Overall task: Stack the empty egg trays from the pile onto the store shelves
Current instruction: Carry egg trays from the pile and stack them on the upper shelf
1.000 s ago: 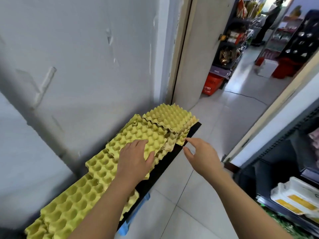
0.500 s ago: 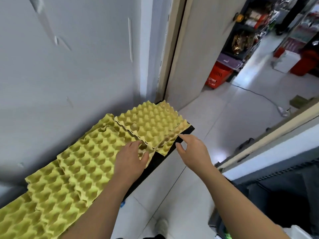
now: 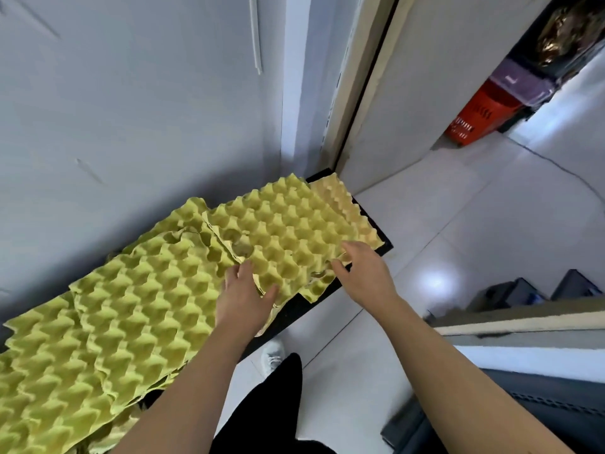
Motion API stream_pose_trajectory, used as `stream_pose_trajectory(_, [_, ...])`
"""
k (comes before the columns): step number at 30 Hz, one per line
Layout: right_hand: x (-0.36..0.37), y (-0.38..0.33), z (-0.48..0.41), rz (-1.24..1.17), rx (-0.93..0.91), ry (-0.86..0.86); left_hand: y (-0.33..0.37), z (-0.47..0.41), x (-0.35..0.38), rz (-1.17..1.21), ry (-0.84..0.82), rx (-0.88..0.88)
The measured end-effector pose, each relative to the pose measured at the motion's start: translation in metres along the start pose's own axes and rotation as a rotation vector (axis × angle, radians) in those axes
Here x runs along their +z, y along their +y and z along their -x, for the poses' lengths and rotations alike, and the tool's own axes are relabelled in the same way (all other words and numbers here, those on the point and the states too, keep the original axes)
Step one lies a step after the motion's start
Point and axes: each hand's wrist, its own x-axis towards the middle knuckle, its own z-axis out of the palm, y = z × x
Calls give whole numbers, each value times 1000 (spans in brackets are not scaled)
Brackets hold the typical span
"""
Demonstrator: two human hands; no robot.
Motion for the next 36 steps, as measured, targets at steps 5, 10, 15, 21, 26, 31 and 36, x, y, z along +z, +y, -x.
stream_pose_trajectory(5, [15,21,-56,24,51,-118,10,-35,17,60,-68,-145])
stream_pose_trajectory(10, [32,44,-102,7,113,-255,11,-53,36,56,-111,-272])
stream_pose_trajectory(15, [46,70,-144,39,167,-392,11,-63,61,68,-109,-353])
stream_pose_trajectory(21, [53,90,-175,-53,144,-552,17,-67,84,185,0,-459])
stream_pose_trajectory(26, [47,89,-180,-65,65,-509,31,-67,86,268,117,-473])
stream_pose_trajectory(31, [18,71,-179,-76,-52,-422,46,-52,65,333,273,-423])
stream_pose_trajectory(36, [-20,21,-171,-115,-213,-336,58,-24,18,372,503,-375])
